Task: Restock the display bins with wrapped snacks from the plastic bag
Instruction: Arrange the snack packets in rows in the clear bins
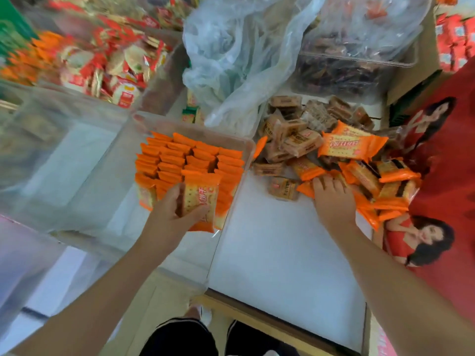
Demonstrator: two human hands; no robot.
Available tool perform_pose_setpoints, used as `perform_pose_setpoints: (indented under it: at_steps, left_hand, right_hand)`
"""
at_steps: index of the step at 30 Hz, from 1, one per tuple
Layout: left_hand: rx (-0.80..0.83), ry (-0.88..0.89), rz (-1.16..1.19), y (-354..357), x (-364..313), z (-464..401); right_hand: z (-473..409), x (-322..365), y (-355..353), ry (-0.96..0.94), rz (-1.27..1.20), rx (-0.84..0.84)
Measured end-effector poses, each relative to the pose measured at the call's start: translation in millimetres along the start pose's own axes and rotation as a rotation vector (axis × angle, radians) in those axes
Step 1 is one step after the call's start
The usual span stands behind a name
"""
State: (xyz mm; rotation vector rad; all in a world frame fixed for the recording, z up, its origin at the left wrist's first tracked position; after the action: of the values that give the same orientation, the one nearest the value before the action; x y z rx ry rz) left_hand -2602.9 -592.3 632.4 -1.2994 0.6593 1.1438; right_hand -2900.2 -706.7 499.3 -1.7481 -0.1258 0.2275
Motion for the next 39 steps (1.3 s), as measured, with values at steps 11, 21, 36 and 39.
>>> perform_pose_setpoints:
  at_steps: [11,21,36,39]
  left_hand:
    - [0.046,-0.119,-0.419,-93.1,87.6,-39.3]
    - [0.066,0.189,-0.992,-127.4,118.3,-79.6]
    - [0.275,0.656,-1.461,-130.0,112.8,-98.0]
    - [0.312,0.675,-1.464,-126.3,105.5,-93.8]
  right_hand:
    - [-7.5,78.4,-151.4,0.304,-1.328,-0.013]
    - [-11.8,218.6,-164.9,-0.340,-1.113,0.278]
    - [-3.8,308.6,-153.8,-0.438,-0.600,0.712]
    - [-8.5,314.9,-142.3,-0.401,-0.694,0.831]
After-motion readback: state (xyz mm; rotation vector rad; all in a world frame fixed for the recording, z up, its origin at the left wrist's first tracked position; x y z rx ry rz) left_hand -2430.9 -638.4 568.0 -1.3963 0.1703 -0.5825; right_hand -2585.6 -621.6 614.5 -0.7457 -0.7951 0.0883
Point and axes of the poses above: each hand's wrist, its own z-axis away from the middle knuckle, its own y-axis out of the palm, x = y × z, the point moved 2 cm from there along -z, towards the middle knuckle, and after that the axes turned 4 degrees about -z, right-handed, at the moved point
